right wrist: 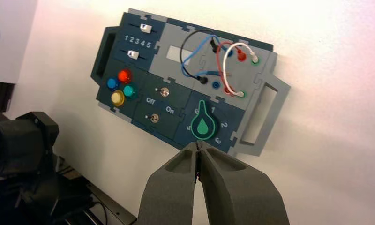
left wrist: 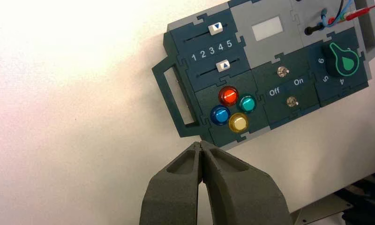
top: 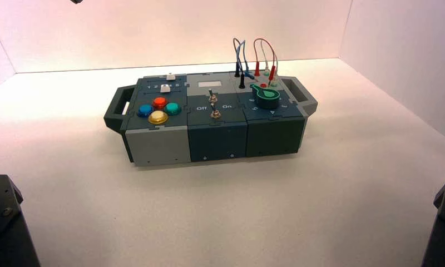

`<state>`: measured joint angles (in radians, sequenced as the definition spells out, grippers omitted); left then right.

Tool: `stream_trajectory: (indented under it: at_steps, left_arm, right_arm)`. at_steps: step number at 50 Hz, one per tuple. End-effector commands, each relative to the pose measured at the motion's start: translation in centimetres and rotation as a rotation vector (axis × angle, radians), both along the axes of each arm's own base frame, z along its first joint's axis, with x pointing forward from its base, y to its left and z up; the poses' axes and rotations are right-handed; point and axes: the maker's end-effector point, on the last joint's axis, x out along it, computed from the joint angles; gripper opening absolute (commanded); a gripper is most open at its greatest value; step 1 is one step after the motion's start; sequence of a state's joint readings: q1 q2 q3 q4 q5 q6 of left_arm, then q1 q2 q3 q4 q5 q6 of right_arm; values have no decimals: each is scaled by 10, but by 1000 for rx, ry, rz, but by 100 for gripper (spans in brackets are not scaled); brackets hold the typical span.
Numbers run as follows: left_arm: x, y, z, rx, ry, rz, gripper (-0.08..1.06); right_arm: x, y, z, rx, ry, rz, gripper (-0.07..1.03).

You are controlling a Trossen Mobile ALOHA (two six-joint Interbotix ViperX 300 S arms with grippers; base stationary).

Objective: View the box from the top.

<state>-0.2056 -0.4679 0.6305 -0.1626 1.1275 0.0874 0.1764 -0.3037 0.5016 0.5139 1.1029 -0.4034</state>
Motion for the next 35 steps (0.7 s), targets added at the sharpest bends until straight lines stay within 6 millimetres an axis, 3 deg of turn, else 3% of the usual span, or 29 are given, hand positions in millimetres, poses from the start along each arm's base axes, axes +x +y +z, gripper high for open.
stream_trajectory:
  at_steps: [1,16,35]
  left_arm:
    - [2,2,7,0,-20,-2,-3]
    - [8,17,-2,14,21,38,-3]
    - [13,24,-22,36,146,52,-3]
  right_arm:
    - [7,-7,9,-24,-23,-35,-2]
    - [15,-32,0,-149,-20,-163,-2]
    - [18,-28,-3,-156,-20,-170,-2]
